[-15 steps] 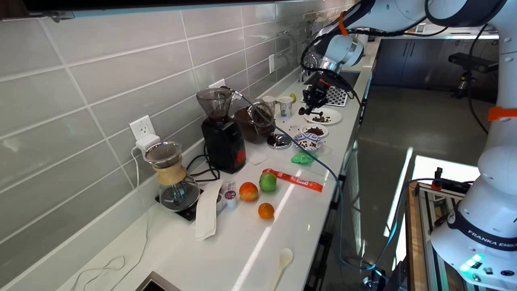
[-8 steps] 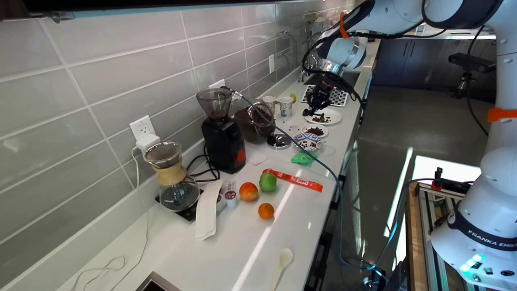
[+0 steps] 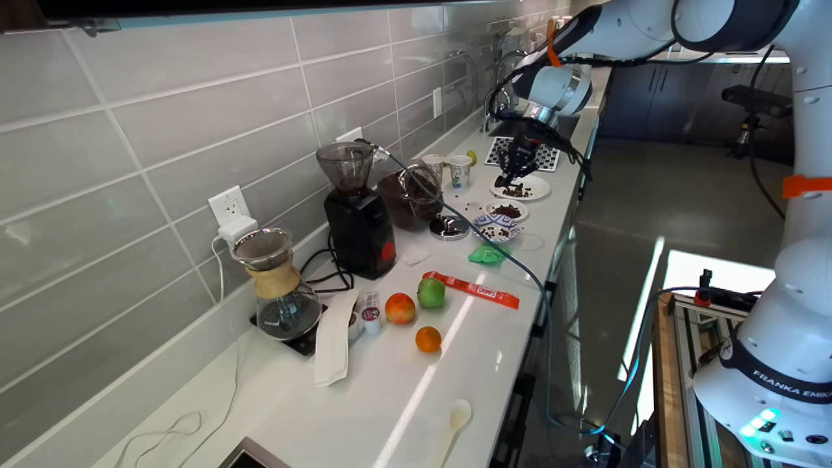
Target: Use the black spoon to place some coffee beans from the glass container on the white plate on the left.
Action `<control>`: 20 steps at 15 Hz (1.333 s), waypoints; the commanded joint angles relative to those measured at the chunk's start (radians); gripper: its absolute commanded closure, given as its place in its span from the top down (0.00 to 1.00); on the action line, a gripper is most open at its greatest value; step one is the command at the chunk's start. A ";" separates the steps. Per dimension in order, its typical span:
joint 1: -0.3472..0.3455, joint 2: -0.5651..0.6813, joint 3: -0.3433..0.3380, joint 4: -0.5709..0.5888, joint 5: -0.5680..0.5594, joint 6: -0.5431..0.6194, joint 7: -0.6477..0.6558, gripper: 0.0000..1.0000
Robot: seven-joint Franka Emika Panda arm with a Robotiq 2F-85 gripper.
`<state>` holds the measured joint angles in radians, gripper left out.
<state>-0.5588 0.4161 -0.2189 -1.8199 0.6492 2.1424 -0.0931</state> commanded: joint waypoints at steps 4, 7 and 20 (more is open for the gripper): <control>0.049 0.014 -0.059 0.001 -0.050 0.081 0.128 0.01; 0.068 0.019 -0.081 0.012 -0.113 0.091 0.191 0.01; 0.120 0.045 -0.117 0.065 -0.375 0.074 0.358 0.01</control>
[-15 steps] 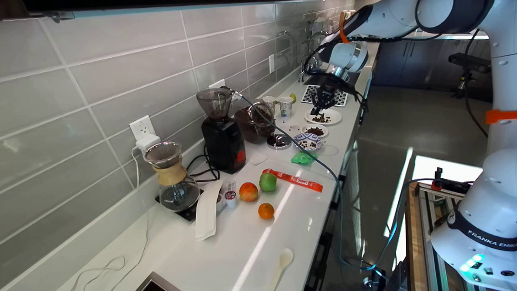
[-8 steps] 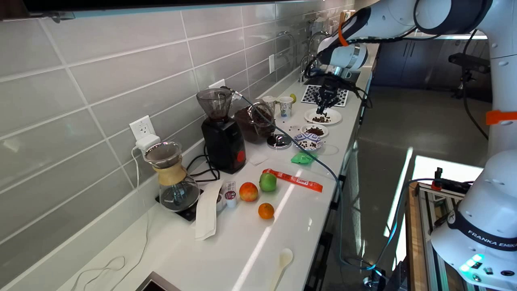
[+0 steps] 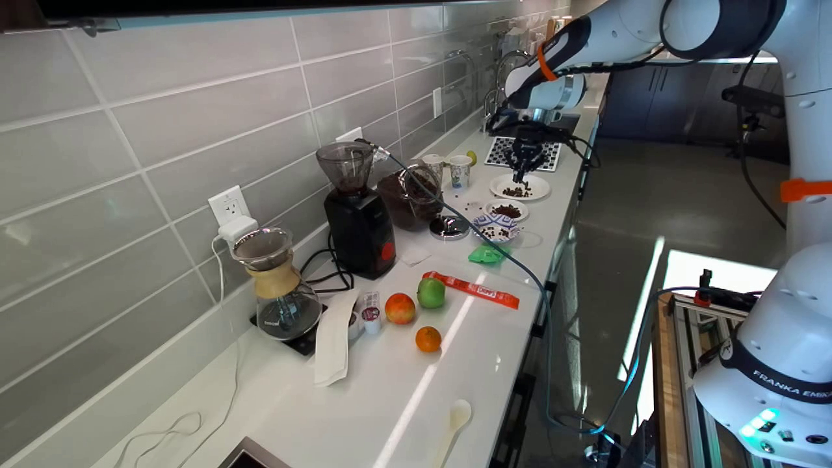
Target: Use the black spoon to place some coffee beans from the glass container on the white plate on the left.
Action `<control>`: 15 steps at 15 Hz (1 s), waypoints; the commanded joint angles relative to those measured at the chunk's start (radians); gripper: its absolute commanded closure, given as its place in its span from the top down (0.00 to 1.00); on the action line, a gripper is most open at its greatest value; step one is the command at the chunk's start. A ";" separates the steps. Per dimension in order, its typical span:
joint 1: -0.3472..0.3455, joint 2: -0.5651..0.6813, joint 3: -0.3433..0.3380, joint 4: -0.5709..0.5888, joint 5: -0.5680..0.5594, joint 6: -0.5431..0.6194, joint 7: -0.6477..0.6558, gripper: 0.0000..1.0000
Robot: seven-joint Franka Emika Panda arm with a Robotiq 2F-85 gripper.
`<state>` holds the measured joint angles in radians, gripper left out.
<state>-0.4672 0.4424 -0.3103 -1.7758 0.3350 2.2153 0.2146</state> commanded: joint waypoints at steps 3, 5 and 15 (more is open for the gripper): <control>0.047 0.018 -0.038 0.023 -0.119 0.004 0.083 0.01; 0.057 0.017 -0.045 0.024 -0.152 0.006 0.104 0.01; 0.120 0.013 -0.091 0.027 -0.335 0.005 0.229 0.01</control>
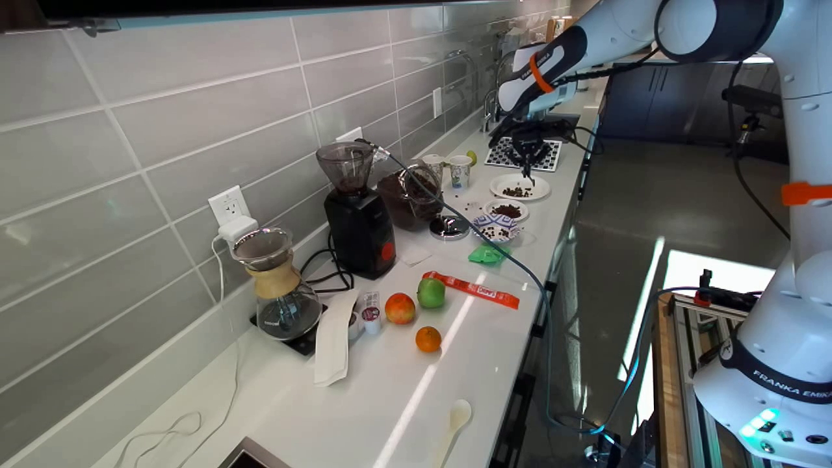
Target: Use the black spoon to place some coffee beans from the glass container on the white plate on the left.
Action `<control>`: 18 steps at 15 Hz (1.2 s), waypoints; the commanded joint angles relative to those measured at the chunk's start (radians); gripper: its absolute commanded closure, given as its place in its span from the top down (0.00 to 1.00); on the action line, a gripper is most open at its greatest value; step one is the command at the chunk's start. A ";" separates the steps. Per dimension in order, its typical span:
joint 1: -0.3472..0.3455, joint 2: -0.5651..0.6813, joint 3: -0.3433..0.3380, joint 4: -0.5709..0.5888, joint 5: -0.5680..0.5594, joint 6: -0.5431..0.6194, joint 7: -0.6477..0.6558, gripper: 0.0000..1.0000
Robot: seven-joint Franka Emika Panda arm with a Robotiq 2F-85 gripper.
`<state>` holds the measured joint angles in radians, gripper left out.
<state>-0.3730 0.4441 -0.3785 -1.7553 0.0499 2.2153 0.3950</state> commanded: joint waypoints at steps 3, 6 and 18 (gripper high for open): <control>0.034 0.012 -0.025 0.008 -0.076 0.002 0.062 0.01; 0.042 0.013 -0.026 0.010 -0.098 -0.002 0.075 0.01; 0.069 0.013 -0.038 0.011 -0.169 -0.015 0.134 0.01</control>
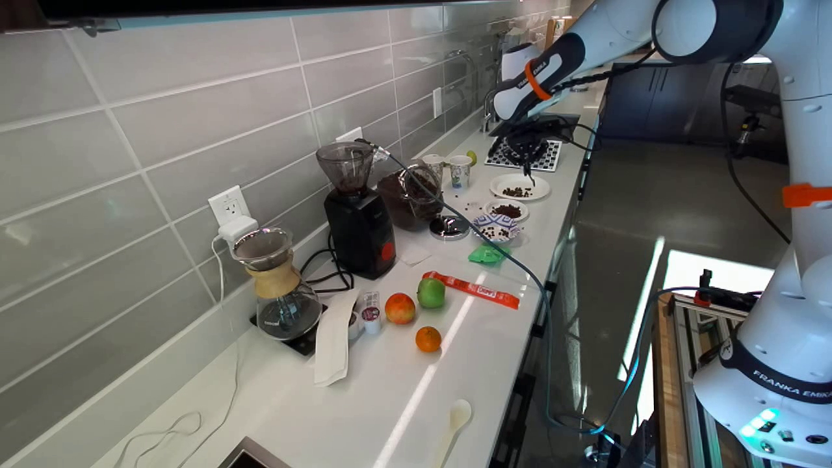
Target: Use the black spoon to place some coffee beans from the glass container on the white plate on the left.
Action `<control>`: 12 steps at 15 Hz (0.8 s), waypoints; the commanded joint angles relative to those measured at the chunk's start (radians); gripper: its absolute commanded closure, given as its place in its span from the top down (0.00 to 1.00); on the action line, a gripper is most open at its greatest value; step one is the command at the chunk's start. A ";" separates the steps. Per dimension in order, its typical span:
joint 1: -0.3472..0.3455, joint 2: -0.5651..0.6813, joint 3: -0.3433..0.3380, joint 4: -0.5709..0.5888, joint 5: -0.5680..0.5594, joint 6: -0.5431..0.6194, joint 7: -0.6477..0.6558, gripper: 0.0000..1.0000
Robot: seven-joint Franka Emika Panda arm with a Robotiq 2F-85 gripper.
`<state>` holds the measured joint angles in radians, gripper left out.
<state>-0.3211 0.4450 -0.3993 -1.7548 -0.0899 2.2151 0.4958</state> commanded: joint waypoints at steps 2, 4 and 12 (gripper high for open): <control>0.020 0.013 -0.019 0.010 -0.039 -0.014 0.039 0.01; 0.022 0.013 -0.022 0.010 -0.048 -0.014 0.046 0.01; 0.032 0.012 -0.031 0.008 -0.076 -0.017 0.066 0.01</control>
<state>-0.3042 0.4480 -0.4151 -1.7548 -0.1420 2.2148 0.5329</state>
